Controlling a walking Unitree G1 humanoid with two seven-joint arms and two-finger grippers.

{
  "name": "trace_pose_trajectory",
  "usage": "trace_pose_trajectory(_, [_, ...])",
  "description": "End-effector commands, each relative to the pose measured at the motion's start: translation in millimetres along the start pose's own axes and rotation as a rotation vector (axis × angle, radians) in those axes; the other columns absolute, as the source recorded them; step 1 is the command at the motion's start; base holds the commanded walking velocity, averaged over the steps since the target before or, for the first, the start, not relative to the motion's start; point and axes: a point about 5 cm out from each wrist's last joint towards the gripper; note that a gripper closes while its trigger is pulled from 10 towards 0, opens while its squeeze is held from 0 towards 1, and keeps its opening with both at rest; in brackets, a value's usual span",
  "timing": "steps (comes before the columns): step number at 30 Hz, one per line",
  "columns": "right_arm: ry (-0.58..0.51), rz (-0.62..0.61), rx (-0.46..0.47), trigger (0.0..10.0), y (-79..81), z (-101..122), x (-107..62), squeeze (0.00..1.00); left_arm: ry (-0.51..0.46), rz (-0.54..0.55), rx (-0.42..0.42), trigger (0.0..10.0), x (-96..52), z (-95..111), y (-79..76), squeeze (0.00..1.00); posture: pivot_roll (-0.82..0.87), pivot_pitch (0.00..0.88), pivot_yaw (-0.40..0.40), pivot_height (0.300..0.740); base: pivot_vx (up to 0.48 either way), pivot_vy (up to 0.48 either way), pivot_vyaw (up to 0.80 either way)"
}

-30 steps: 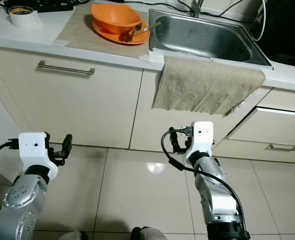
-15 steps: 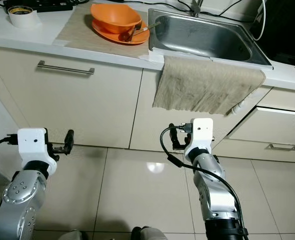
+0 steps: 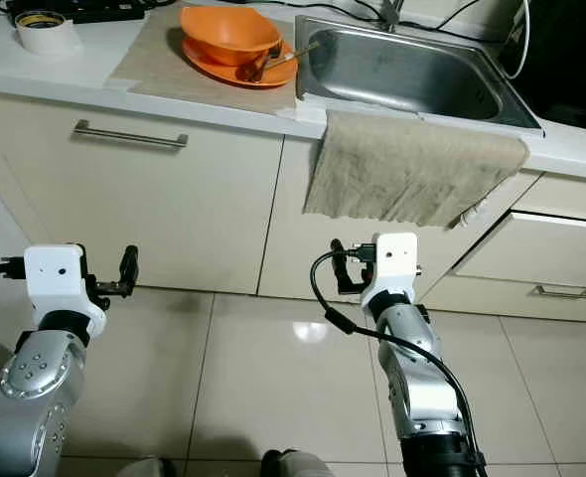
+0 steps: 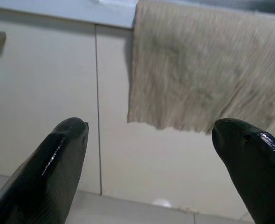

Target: Kitchen organization

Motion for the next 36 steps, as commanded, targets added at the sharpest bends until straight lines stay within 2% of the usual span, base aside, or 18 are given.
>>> trace_pose_trajectory(1, [0.006,-0.025,-0.011,10.0,-9.6,-2,-0.1,0.00,0.005,-0.019,-0.014,10.0,1.6,-2,-8.1,0.05,-0.11,0.114,-0.126,0.740,0.000,-0.409,0.00])
trace_pose_trajectory(10, [0.005,-0.029,-0.013,10.0,-9.0,-4,2.2,0.00,0.010,-0.036,-0.015,10.0,5.0,-4,-11.6,0.05,-0.11,0.117,-0.120,0.740,0.000,-0.372,0.00])
trace_pose_trajectory(11, [-0.007,-0.027,-0.009,10.0,-8.5,-4,3.1,0.00,0.018,-0.012,-0.005,10.0,7.5,-6,-10.0,0.02,-0.11,0.118,-0.119,0.740,0.000,0.000,0.00])
trace_pose_trajectory(15, [-0.018,-0.024,0.007,10.0,-6.9,-10,5.9,0.00,0.003,0.013,0.027,10.0,13.8,-11,-4.5,0.04,-0.11,0.118,-0.117,0.740,0.000,0.000,0.00])
trace_pose_trajectory(19, [-0.063,-0.002,0.010,10.0,-4.3,-10,6.0,0.00,-0.048,-0.022,0.002,10.0,11.4,-10,-4.7,0.03,-0.10,0.117,-0.115,0.740,0.000,0.000,0.00])
trace_pose_trajectory(21, [-0.095,0.004,0.023,10.0,-3.9,-8,4.8,0.00,-0.060,-0.044,0.016,10.0,10.0,-12,-6.2,0.03,-0.10,0.116,-0.116,0.740,0.000,0.000,0.00])
trace_pose_trajectory(26, [-0.153,0.017,0.027,10.0,-4.9,-11,0.2,0.00,-0.144,-0.086,-0.041,10.0,3.1,-9,-10.8,0.01,-0.10,0.115,-0.116,0.740,0.000,0.000,0.00])
trace_pose_trajectory(36, [-0.165,0.021,0.033,10.0,-5.3,-14,0.9,0.00,-0.155,-0.089,-0.034,10.0,2.2,-13,-10.0,0.00,-0.10,0.112,-0.117,0.740,0.000,0.000,0.00])
Point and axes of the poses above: a point about 5 cm out from each wrist's last joint towards the gripper, its own x axis pointing out of the wrist towards the gripper, its own z axis along the axis of the wrist's last joint, y = z × x, and after that the axes turned 4 degrees about -x, right-handed
